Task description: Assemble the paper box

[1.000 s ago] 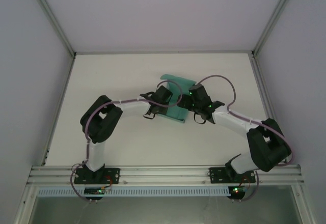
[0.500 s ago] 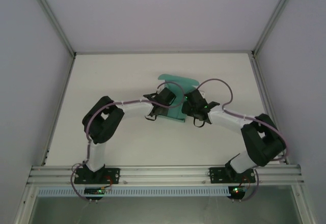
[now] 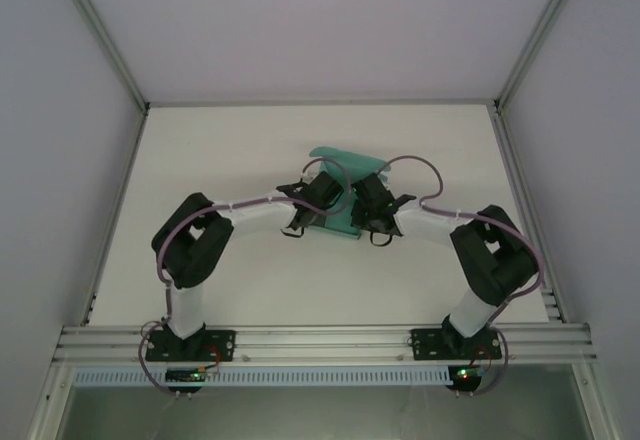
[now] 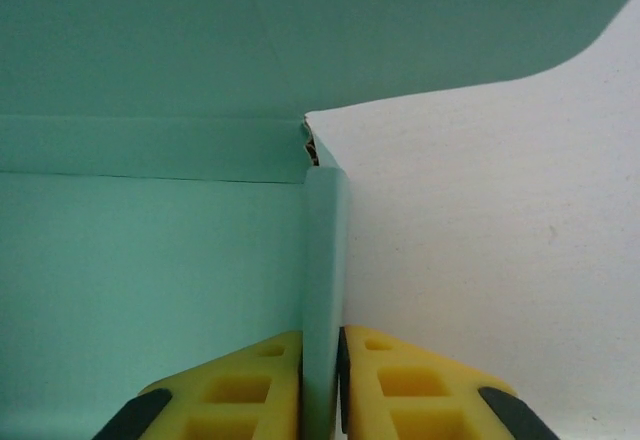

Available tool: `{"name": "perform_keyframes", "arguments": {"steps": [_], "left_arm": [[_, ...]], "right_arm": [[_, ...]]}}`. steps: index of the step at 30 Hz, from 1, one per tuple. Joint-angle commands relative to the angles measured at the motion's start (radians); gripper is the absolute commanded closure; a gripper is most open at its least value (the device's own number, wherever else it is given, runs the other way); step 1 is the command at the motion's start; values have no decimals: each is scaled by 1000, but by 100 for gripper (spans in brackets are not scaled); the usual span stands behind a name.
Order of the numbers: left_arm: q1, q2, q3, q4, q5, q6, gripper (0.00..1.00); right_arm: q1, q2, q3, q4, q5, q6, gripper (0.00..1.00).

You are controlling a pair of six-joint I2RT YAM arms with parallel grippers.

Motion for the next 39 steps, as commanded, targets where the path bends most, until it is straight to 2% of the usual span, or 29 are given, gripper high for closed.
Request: {"name": "perform_keyframes", "arguments": {"steps": [1,6,8,11,12,15,20,24,26,31,34,37,39], "left_arm": [[-19,-62,27,-46,-52,-5,100],[-22,-60,36,-54,-66,-19,100],[-24,-60,35,-48,-58,-21,100],[-24,-62,33,-48,-64,-21,100],[-23,-62,32,-49,-66,-22,100],[-24,-60,39,-60,-72,-31,100],[-23,-48,42,-75,-72,-45,100],[-21,-31,46,-95,-72,-58,100],[-20,-28,42,-95,-69,-61,100],[-15,-18,41,-87,-60,-57,100],[-9,-11,32,-67,-33,-47,100],[-2,-4,18,-29,0,-34,100],[-1,6,10,-4,18,-19,100]], "right_arm": [[10,55,37,-112,80,23,83],[11,110,63,-124,60,45,78],[14,112,59,-114,77,49,84],[13,109,66,-153,114,41,100],[11,107,67,-167,133,35,100],[16,106,82,-230,234,54,100],[17,140,147,-436,462,227,100],[34,198,203,-538,555,302,100],[34,216,218,-545,558,306,100],[34,183,174,-385,495,212,100],[29,132,112,-209,407,106,100],[19,69,36,-11,258,-2,100],[18,33,8,74,175,-59,93]]}}
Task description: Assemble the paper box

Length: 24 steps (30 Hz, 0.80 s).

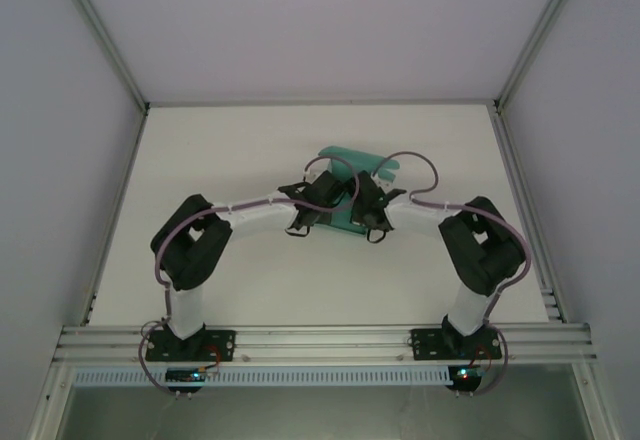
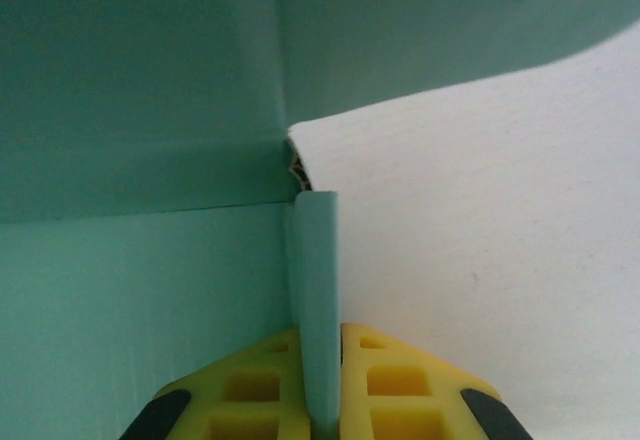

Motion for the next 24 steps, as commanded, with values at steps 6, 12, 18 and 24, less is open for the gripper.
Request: {"name": "perform_keyframes", "arguments": {"steps": [6,12,18,24], "left_arm": [[20,58,5,-39,35,26,100],[36,69,-26,-10,93,24,100],[43,57,-43,0,120,34,84],[47,38,-27,-6,154,41,68]], "right_arm": [[-3,-138,-75,181,-85,-128,63],[-11,-249,-127,161,-58,-131,39],[-47,-387,-218,154,-21,-130,13],[-97,-549,-315,173,-31,-147,1]]}}
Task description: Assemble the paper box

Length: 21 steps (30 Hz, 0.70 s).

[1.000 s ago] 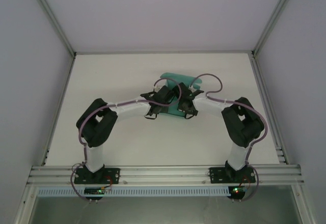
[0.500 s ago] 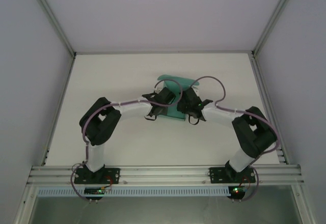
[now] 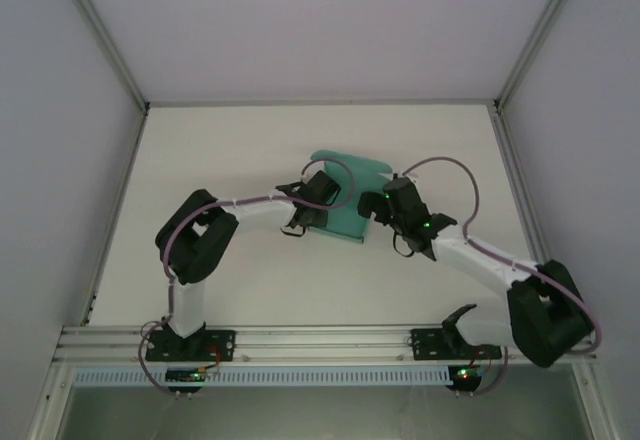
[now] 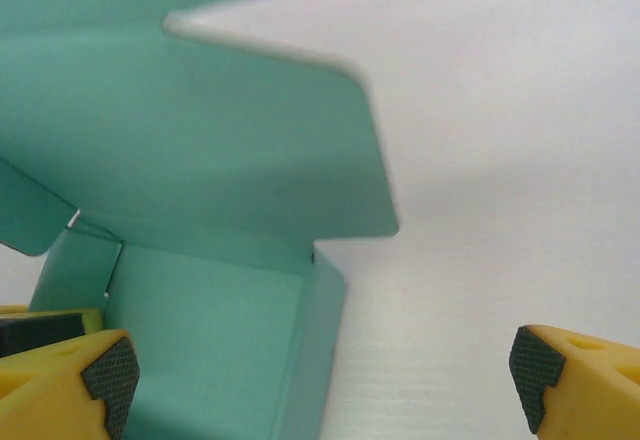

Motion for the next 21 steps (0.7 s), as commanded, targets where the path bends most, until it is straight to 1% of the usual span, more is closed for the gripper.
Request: {"name": "perform_keyframes", "arguments": {"steps": [1,3,6,8,11,14,18,21], "left_arm": [[4,-17,0,-39,32,20,64],[4,-33,5,-44,27,26,54],[5,-65,4,-38,41,47,43],[3,-84,1,-27,71,59,40],[5,-96,12,-27,102,80,30],[6,-106,29,-46,97,99,27],[15,-105,46,-76,84,125,25],[19,-118,48,-93,117,160,18]], "right_arm": [[-27,-85,-46,9,12,-9,1],[-40,-126,-70,13,-4,-9,1],[-58,-174,-100,18,-18,-40,1],[-69,-187,-115,23,-23,-40,1],[-82,-193,-126,30,-43,-41,1],[-88,-195,-130,36,-59,-48,1],[-102,-197,-134,39,-72,-56,1],[-110,-200,-138,34,-85,-63,1]]}}
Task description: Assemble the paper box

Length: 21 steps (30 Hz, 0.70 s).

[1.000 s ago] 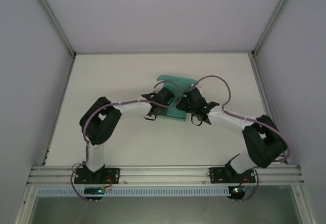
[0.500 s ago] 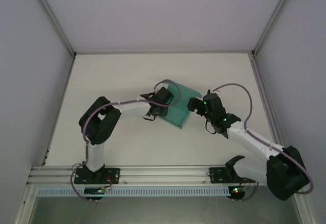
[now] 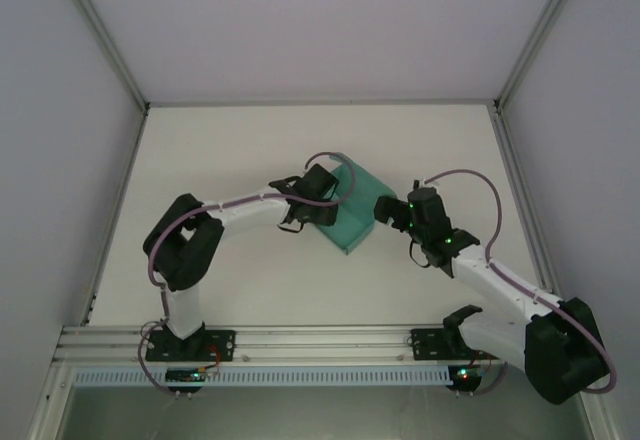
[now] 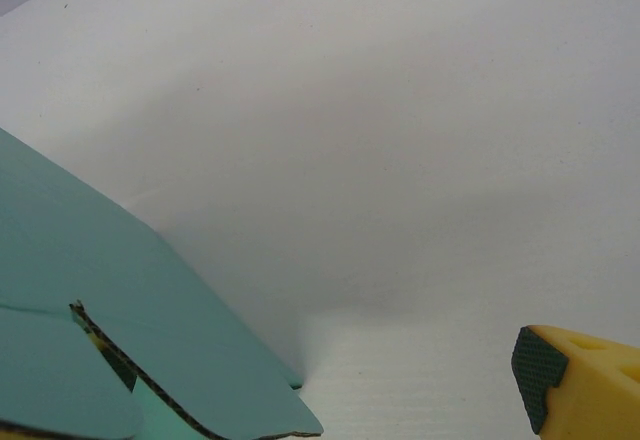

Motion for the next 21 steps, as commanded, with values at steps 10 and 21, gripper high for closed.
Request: {"name": "perform_keyframes", "arguments": {"steps": [10,21], "left_arm": [[146,-175,-70,41,325,116,1],[248,-25,-17,123,583,221,27]], "right_arm": [[-36,-33,-20,2,-75,-72,2],[-65,95,58,85,-322,-500,23]]}}
